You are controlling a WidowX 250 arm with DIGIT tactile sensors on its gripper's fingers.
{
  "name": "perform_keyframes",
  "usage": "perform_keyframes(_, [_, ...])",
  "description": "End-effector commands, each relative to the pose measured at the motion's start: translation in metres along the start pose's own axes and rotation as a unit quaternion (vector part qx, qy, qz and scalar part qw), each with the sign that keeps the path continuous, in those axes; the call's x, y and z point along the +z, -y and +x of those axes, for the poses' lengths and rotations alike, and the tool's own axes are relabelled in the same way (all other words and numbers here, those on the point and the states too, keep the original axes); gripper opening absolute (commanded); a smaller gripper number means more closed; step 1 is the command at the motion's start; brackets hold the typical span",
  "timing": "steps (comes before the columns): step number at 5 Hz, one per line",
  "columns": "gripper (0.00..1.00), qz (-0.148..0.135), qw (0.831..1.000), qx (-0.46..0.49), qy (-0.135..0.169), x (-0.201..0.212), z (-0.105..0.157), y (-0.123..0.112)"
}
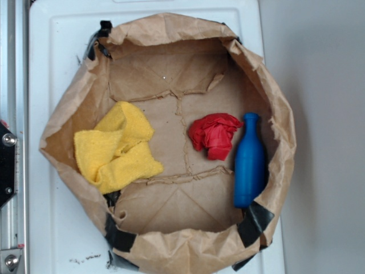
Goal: Grab the yellow cloth.
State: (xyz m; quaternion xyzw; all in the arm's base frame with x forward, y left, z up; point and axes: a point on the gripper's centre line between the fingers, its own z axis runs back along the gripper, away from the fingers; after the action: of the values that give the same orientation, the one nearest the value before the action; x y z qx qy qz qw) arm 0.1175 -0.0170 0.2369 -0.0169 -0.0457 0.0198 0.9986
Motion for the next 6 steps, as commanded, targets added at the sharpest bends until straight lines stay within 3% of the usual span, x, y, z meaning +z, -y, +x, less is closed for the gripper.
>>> perform_keyframes(1, [1.0,0.0,1.0,0.0,0.0,0.0,0.0,0.0])
perform_keyframes(2, [1.0,-0.02,0.999,-0.007,0.032,-0.008,0.025,0.005])
perform_keyframes(3, [1.0,-0.005,0.999,-0.012,0.035,-0.03,0.043,0.004])
perform_keyframes(4, [1.0,-0.015,0.999,0.012,0.029,-0.043,0.081,-0.006])
perform_keyframes(5, [1.0,-0.063,0.997,0.008,0.048,-0.051,0.119,-0.017])
perform_keyframes(6, [1.0,-0.068,0.996,-0.004,0.06,-0.067,0.141,-0.029])
